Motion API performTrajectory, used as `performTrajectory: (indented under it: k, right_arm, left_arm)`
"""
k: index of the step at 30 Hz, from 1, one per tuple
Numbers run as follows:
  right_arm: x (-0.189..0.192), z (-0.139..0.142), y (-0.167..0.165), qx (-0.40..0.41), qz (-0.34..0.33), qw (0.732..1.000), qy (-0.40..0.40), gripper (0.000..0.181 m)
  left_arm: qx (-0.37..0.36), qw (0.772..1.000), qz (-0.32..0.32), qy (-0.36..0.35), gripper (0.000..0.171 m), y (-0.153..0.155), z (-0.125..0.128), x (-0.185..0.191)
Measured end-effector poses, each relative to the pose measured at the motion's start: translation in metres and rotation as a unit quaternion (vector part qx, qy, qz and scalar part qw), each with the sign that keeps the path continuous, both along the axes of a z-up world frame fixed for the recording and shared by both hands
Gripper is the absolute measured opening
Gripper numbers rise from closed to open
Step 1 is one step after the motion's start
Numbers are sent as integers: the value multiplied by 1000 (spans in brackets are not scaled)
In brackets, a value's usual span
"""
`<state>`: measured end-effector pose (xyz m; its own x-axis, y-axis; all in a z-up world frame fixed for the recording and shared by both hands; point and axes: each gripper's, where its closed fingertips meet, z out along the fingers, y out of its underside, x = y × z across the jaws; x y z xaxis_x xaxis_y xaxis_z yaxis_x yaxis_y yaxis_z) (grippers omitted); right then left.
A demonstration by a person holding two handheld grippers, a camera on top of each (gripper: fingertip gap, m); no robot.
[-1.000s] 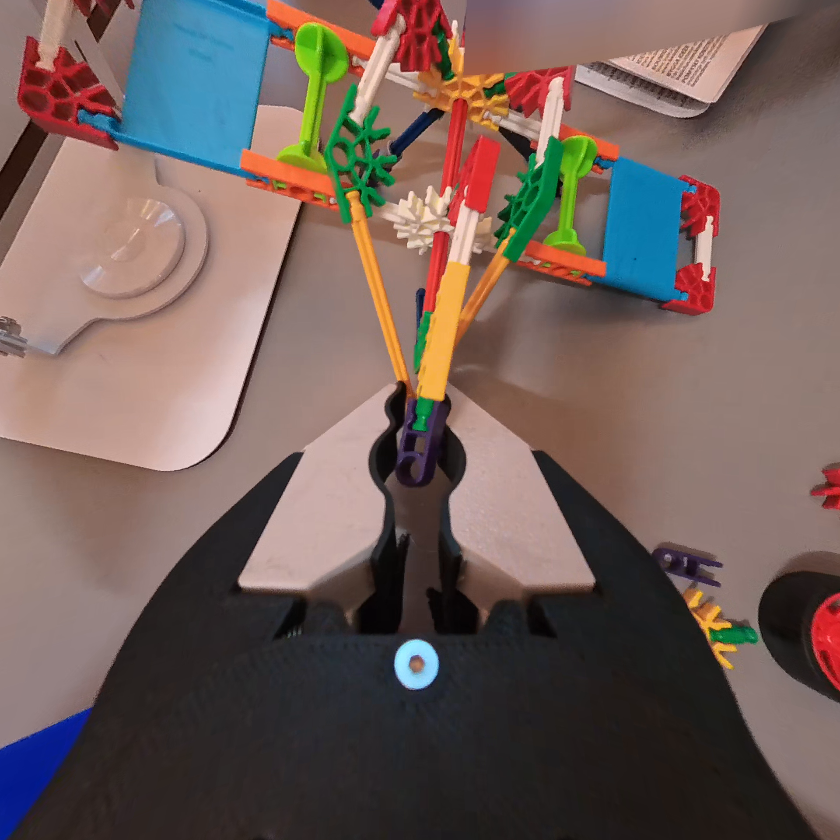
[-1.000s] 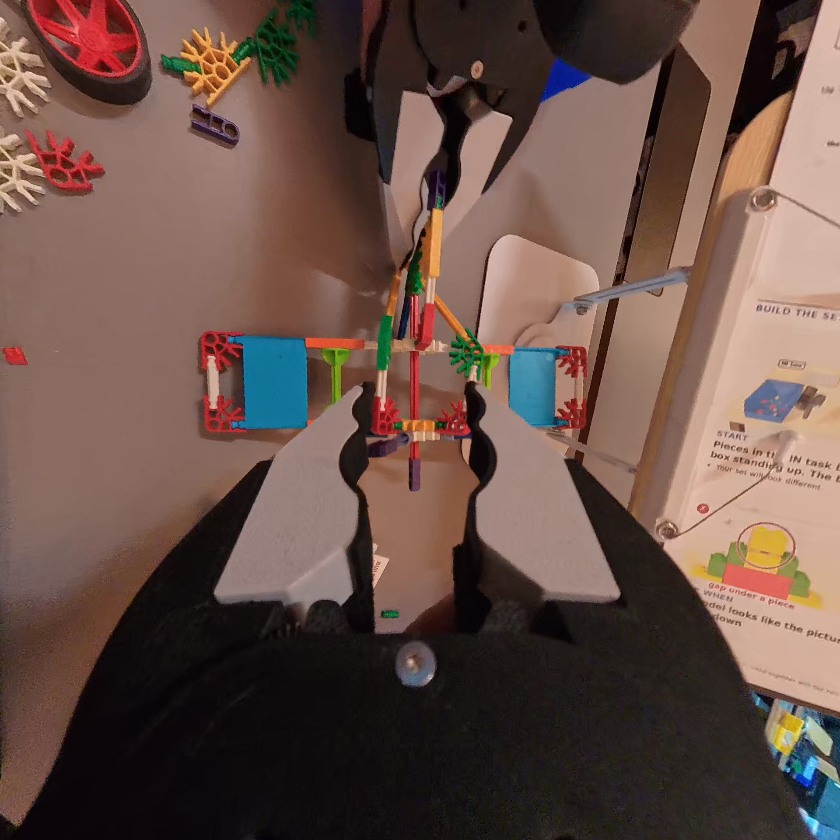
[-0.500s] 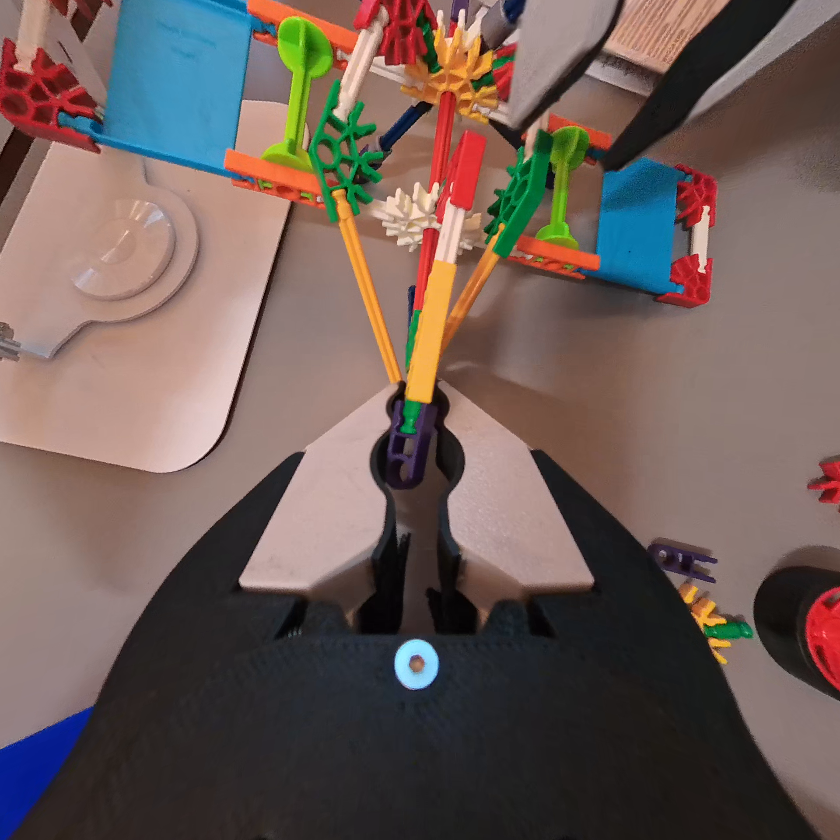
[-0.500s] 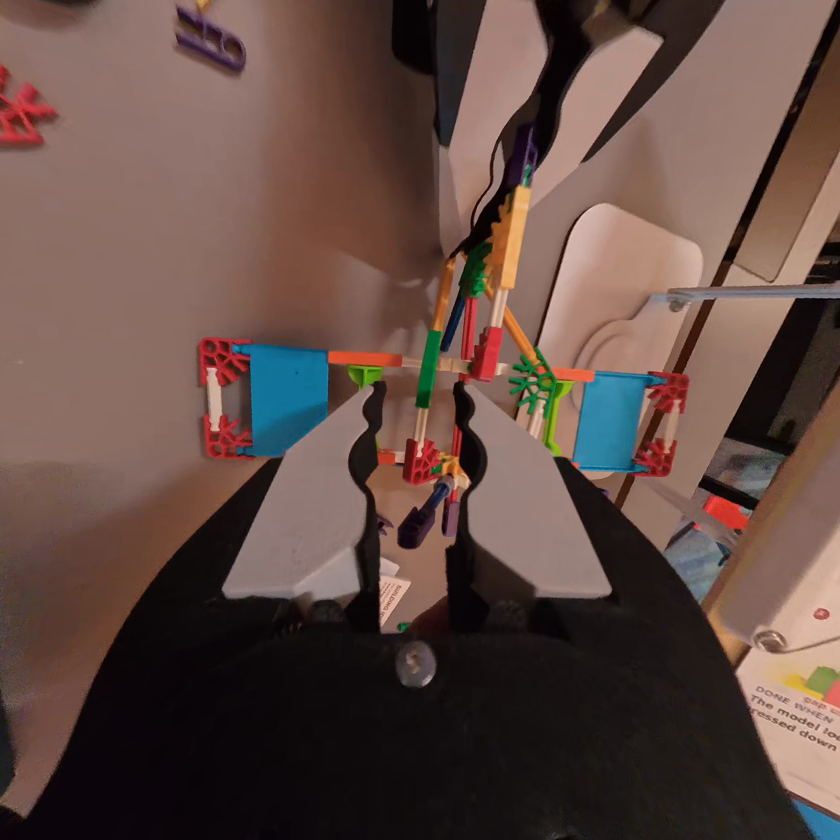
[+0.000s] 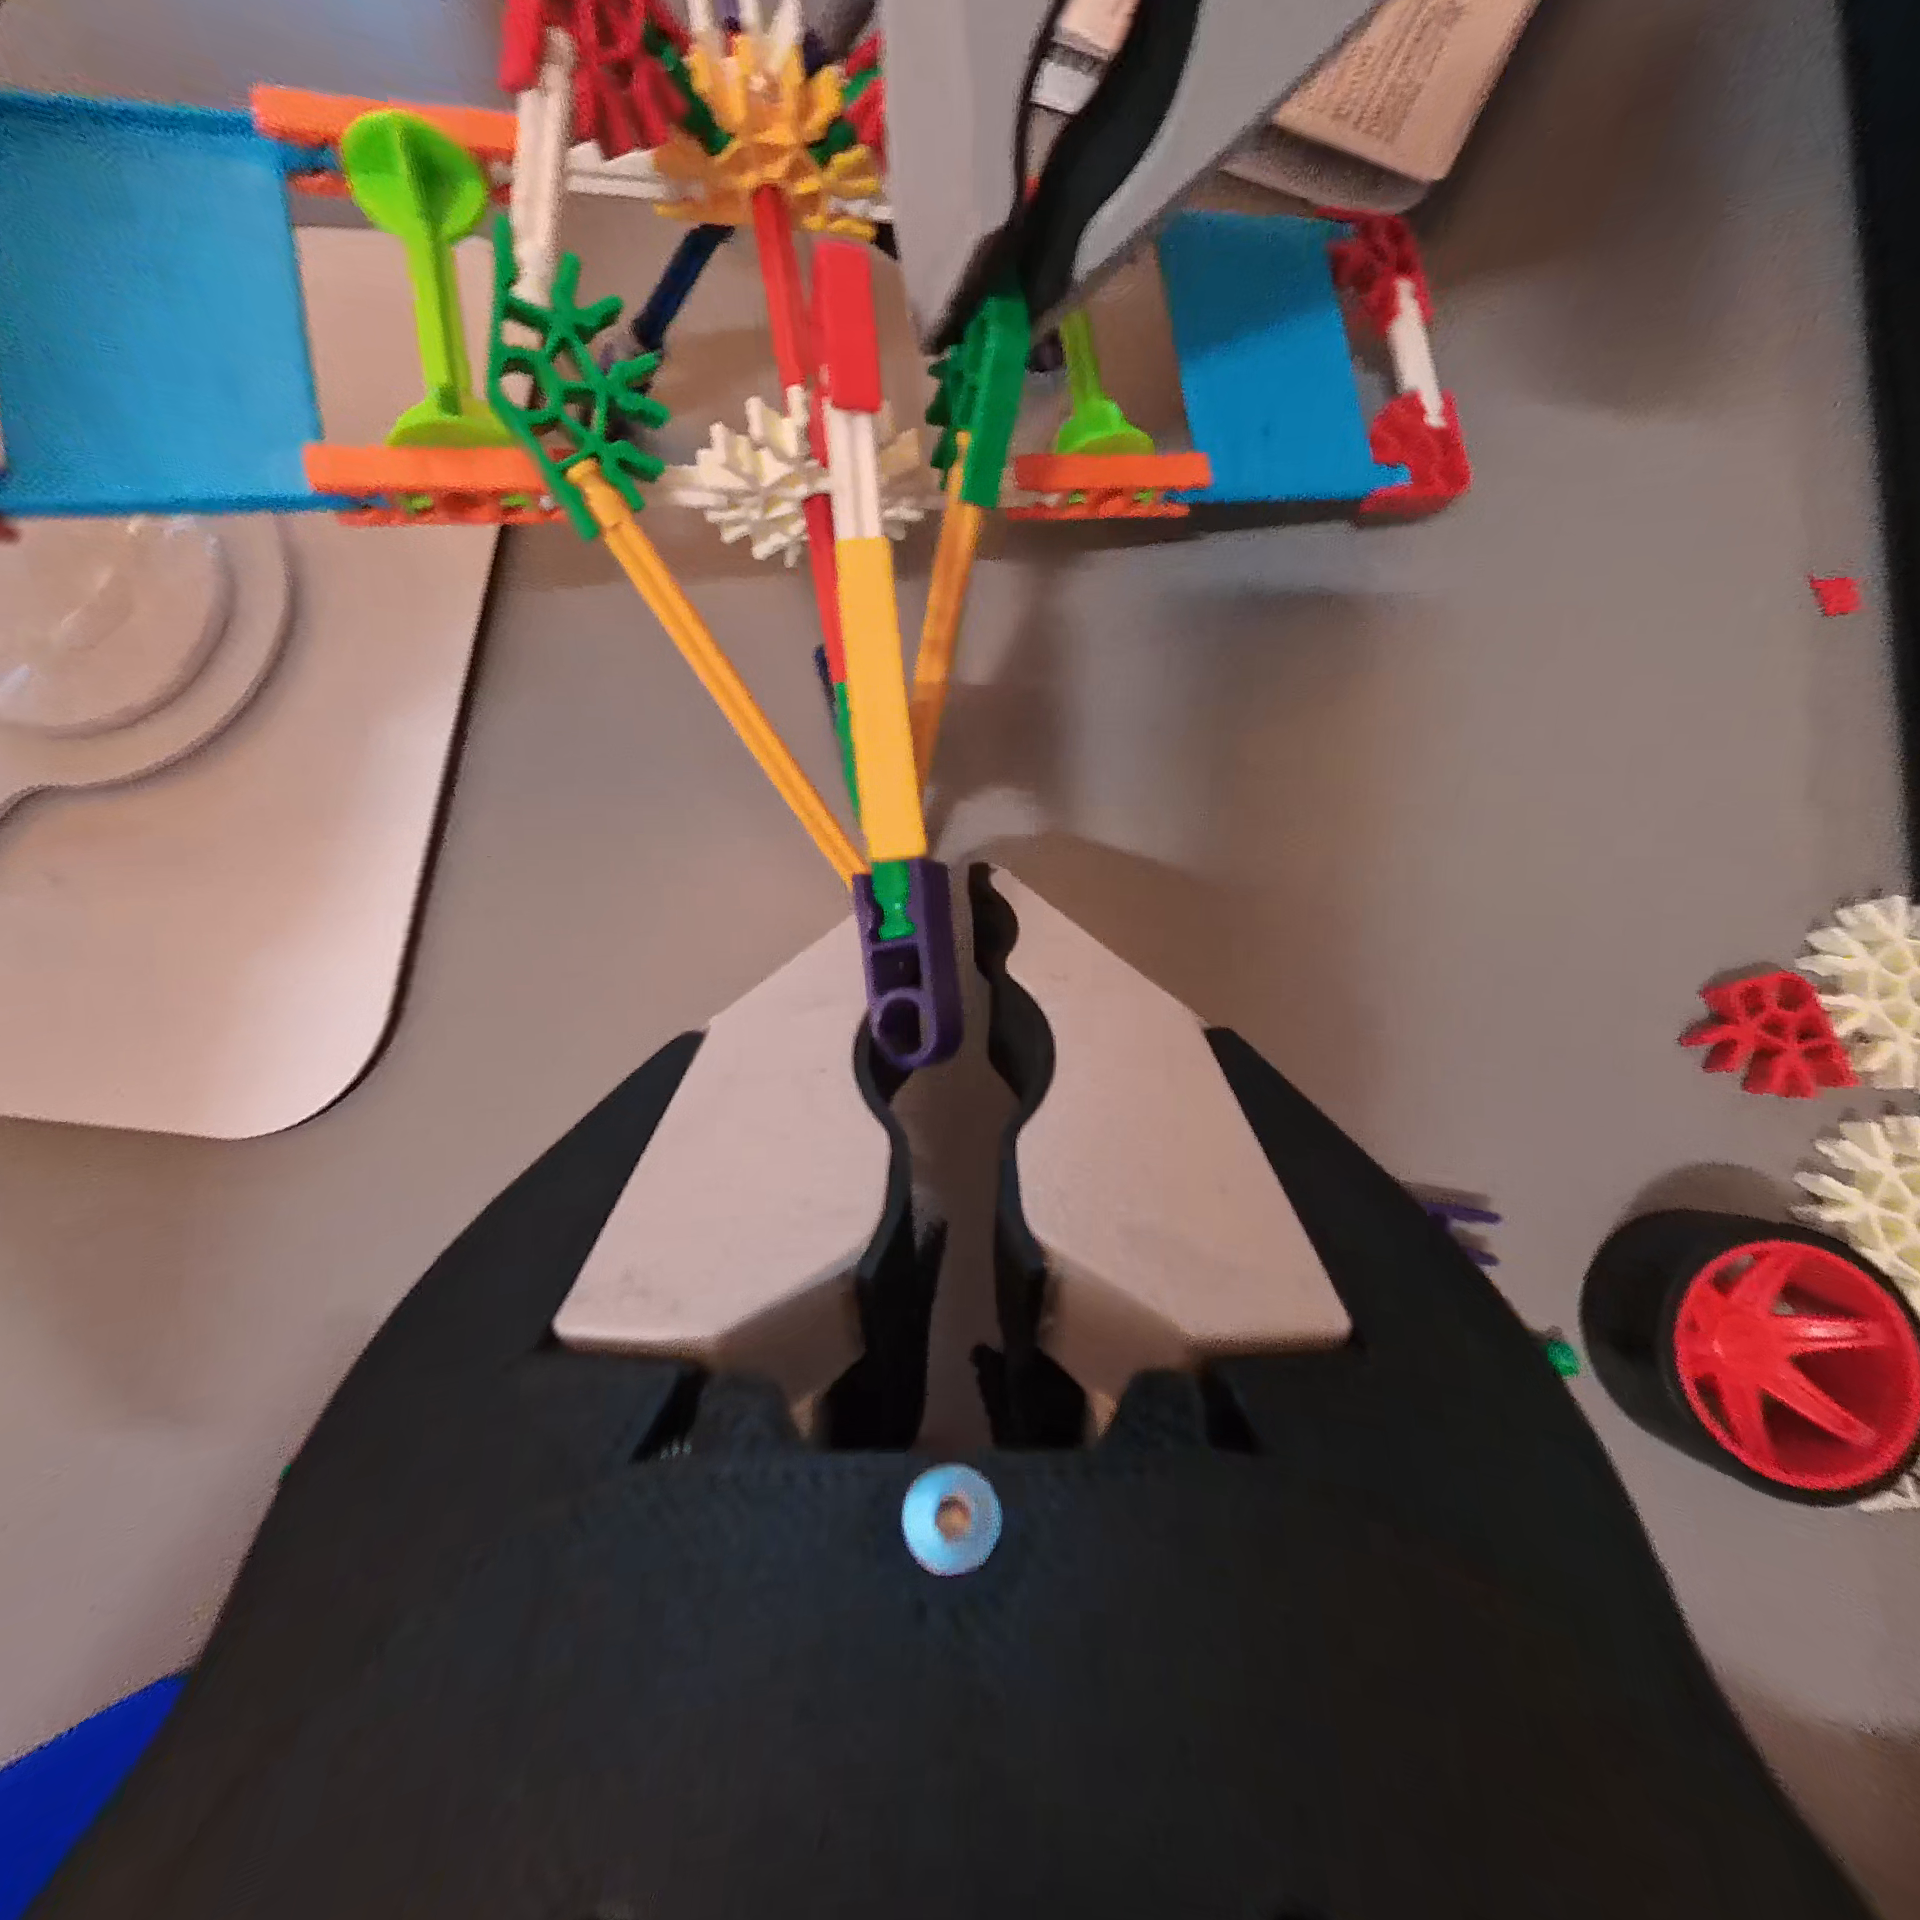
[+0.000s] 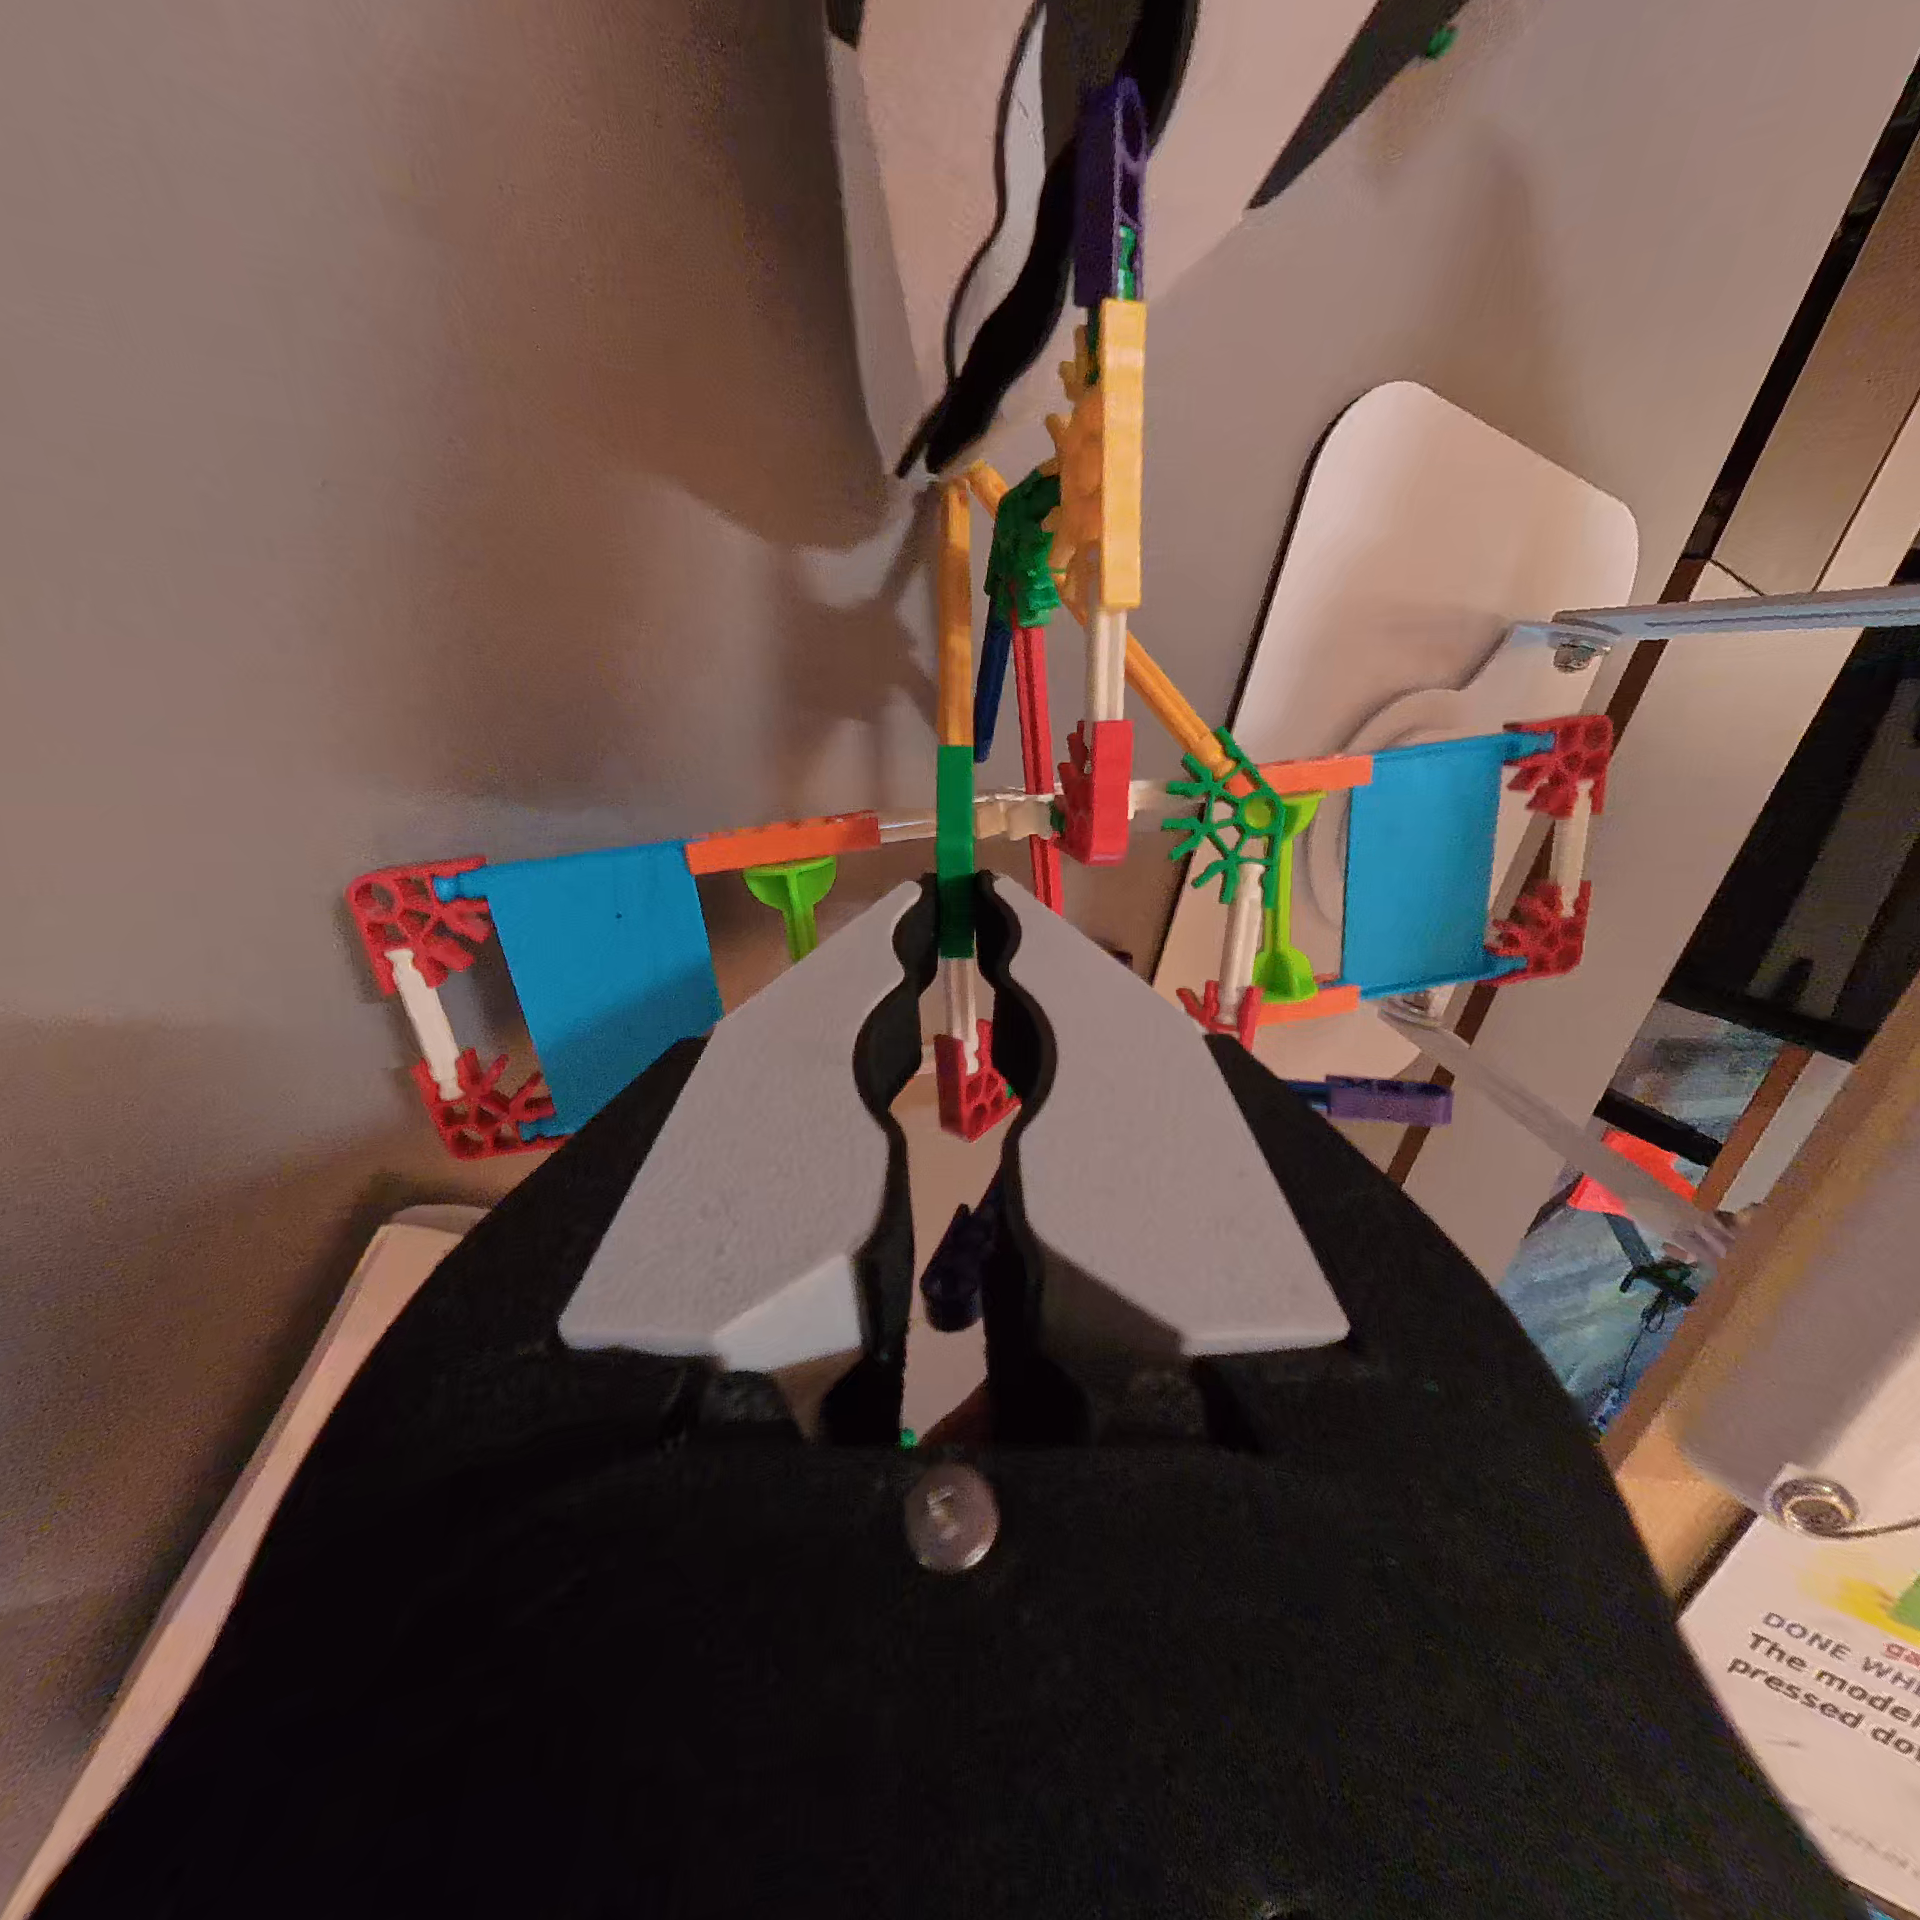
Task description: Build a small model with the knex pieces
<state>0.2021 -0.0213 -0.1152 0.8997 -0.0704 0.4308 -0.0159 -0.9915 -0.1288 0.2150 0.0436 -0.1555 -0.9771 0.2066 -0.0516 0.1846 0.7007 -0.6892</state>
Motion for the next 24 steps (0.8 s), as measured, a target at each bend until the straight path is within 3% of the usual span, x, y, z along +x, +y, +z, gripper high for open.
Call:
performTrajectory:
  k: [3,6,12,17,24]
  right_arm:
    - [-4,1,-4,1,12,1000,6,4]
    - [-11,2,-7,2,26,1000,14,3]
    - [-22,3,-4,12,53,998,26,3]
    - [-26,3,6,15,77,997,21,3]
    - [-27,2,11,10,86,996,17,3]
  left_arm:
    - [4,1000,-14,-2,4,1,1,-7]
    - [-1,1000,18,9,6,5,10,2]
    - [-72,989,128,20,12,-1,35,43]
    - [-120,981,84,127,18,-25,48,16]
    - [-80,985,48,143,12,-31,26,-5]
